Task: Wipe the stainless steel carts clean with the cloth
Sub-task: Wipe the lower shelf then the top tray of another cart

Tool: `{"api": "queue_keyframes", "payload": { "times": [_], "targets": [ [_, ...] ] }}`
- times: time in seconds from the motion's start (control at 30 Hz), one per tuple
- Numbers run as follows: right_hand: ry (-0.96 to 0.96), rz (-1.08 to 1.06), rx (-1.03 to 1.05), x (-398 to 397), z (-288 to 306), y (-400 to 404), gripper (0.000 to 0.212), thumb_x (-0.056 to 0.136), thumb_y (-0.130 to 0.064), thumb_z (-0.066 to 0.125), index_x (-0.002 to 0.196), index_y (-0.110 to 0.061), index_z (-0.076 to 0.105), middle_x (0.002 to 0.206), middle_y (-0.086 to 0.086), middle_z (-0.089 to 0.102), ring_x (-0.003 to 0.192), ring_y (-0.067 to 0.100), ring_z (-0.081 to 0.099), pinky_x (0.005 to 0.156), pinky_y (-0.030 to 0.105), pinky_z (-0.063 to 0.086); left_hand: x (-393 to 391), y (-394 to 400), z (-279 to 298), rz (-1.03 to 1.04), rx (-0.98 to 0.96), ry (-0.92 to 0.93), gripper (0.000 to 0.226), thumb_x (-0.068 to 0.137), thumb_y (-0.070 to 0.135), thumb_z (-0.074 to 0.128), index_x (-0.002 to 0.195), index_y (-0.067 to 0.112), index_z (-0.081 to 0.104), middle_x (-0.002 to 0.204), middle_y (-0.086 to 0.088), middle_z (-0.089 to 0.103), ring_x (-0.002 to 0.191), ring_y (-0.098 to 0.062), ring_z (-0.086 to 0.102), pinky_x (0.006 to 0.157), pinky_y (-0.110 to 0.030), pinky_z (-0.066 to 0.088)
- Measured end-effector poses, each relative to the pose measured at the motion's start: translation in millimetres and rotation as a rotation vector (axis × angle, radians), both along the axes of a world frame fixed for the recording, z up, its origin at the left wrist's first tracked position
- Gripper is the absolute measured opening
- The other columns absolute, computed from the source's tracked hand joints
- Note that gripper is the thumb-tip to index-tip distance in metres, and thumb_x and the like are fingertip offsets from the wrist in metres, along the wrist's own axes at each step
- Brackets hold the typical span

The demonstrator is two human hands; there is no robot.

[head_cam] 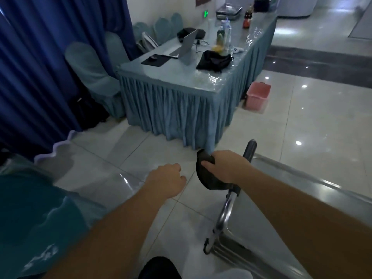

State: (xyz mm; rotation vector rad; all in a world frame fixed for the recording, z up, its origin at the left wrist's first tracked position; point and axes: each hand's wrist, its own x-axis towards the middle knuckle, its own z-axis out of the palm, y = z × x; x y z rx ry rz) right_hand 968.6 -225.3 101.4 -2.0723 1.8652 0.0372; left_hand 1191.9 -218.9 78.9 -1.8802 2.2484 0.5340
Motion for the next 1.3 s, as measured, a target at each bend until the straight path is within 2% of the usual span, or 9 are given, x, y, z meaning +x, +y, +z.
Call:
{"api": "queue_keyframes", "payload": {
  "times": [0.17,0.33,0.53,0.73,0.83,0.97,1.17,1.23,1.3],
  "targets": [
    [0.018,-0.074,0.03,-4,-19,-56,0.047,0.103,-0.067,0.037,0.079,-0.027,0.045,0.081,-0.002,0.053,0.081,0.026,0.056,0.071,0.039,0.043,-5,-70,-9,-0.053,-0.025,0.006,0.047,0.106,0.048,0.044,0.143,0.022,0.056,0.141,-0.004,0.059,0.123,-0.027,0.059,0.09,-0.037,0.043],
    [0.025,-0.204,0.056,0,-49,-132,0.044,0.1,-0.07,0.038,0.083,-0.03,0.043,0.076,-0.007,0.045,0.082,0.026,0.055,0.074,0.04,0.046,0,-166,-21,-0.161,-0.025,-0.026,0.047,0.107,0.043,0.04,0.147,0.021,0.053,0.146,-0.003,0.057,0.129,-0.027,0.056,0.103,-0.04,0.043],
    [-0.001,-0.414,0.065,25,-52,-227,0.051,0.099,-0.071,0.037,0.084,-0.025,0.052,0.076,-0.006,0.053,0.078,0.023,0.057,0.071,0.039,0.047,34,-289,-11,-0.283,0.02,0.017,0.047,0.106,0.039,0.042,0.148,0.02,0.051,0.143,-0.006,0.058,0.128,-0.028,0.056,0.106,-0.044,0.047],
    [-0.105,-0.616,0.058,32,-52,-273,0.049,0.1,-0.069,0.039,0.077,-0.027,0.049,0.076,-0.006,0.055,0.076,0.019,0.057,0.072,0.037,0.044,36,-381,-5,-0.403,-0.05,0.047,0.037,0.108,0.042,0.042,0.136,0.021,0.054,0.128,-0.004,0.059,0.119,-0.027,0.058,0.095,-0.042,0.044],
    [-0.107,-0.674,0.083,18,-54,-284,0.048,0.101,-0.067,0.04,0.077,-0.026,0.05,0.077,-0.005,0.056,0.077,0.02,0.057,0.071,0.037,0.043,16,-407,-7,-0.469,-0.078,0.041,0.03,0.107,0.043,0.044,0.124,0.023,0.057,0.12,-0.001,0.06,0.115,-0.026,0.06,0.092,-0.041,0.044],
    [-0.104,-0.732,0.1,-16,-60,-306,0.048,0.104,-0.063,0.042,0.078,-0.023,0.051,0.077,-0.004,0.056,0.079,0.023,0.056,0.069,0.036,0.039,-21,-437,-12,-0.545,-0.062,0.031,0.033,0.107,0.042,0.044,0.128,0.022,0.057,0.125,-0.002,0.06,0.116,-0.026,0.059,0.097,-0.04,0.046],
    [-0.142,-0.739,0.11,-85,-79,-386,0.046,0.105,-0.061,0.043,0.092,-0.018,0.057,0.085,0.001,0.059,0.083,0.024,0.059,0.073,0.036,0.045,-94,-509,-19,-0.631,-0.057,-0.038,0.034,0.107,0.043,0.044,0.13,0.02,0.056,0.129,-0.004,0.059,0.118,-0.027,0.059,0.101,-0.042,0.047],
    [-0.168,-0.734,0.1,-112,-81,-419,0.047,0.104,-0.061,0.043,0.095,-0.018,0.058,0.09,0.002,0.061,0.087,0.025,0.061,0.077,0.037,0.048,-127,-540,-15,-0.639,-0.054,-0.058,0.035,0.107,0.041,0.046,0.132,0.019,0.056,0.131,-0.004,0.059,0.119,-0.028,0.058,0.1,-0.042,0.047],
    [-0.157,-0.714,0.099,-142,-79,-448,0.047,0.104,-0.062,0.043,0.096,-0.019,0.058,0.09,0.002,0.06,0.086,0.024,0.06,0.076,0.037,0.048,-163,-567,-7,-0.631,-0.046,-0.07,0.03,0.105,0.039,0.05,0.125,0.019,0.057,0.128,-0.004,0.06,0.116,-0.028,0.059,0.096,-0.041,0.045]
  ]
}}
